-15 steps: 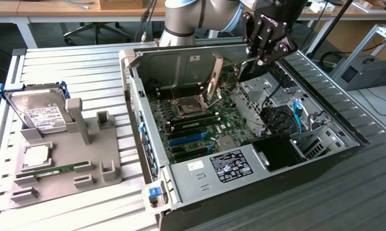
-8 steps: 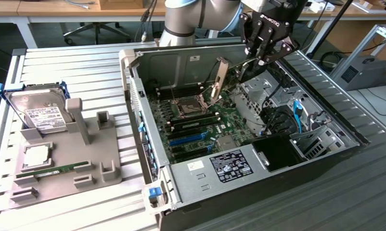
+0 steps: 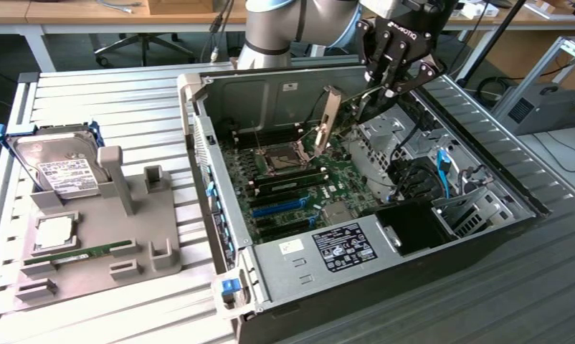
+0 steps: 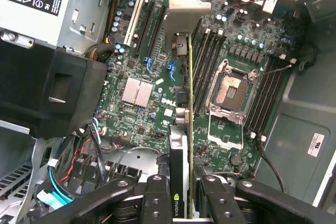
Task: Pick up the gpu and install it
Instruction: 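Insert the gpu into the slot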
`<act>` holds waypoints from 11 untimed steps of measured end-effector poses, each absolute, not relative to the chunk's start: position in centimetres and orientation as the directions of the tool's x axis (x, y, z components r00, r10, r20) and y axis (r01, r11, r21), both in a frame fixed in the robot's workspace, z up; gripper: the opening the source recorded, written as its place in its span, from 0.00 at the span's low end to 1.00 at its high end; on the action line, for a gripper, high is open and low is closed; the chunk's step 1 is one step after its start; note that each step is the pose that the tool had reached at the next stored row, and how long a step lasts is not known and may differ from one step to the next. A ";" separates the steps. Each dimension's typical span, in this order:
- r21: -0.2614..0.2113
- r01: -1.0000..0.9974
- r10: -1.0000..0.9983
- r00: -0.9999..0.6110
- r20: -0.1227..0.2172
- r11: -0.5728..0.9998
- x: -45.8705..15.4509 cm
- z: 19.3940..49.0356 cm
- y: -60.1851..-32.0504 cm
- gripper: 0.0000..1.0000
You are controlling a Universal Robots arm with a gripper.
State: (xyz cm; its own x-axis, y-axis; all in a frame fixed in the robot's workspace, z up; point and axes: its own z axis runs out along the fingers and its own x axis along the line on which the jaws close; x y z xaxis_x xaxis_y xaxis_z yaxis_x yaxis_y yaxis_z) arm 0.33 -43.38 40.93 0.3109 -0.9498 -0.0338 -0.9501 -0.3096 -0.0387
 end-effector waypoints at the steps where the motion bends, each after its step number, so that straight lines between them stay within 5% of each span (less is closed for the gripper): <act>1: -0.039 -0.952 -0.952 0.304 -0.034 -0.303 0.3 40.9 -43.4 0.27; 11: -0.039 -0.989 -0.989 0.142 -0.034 -0.141 0.3 40.8 -43.4 0.27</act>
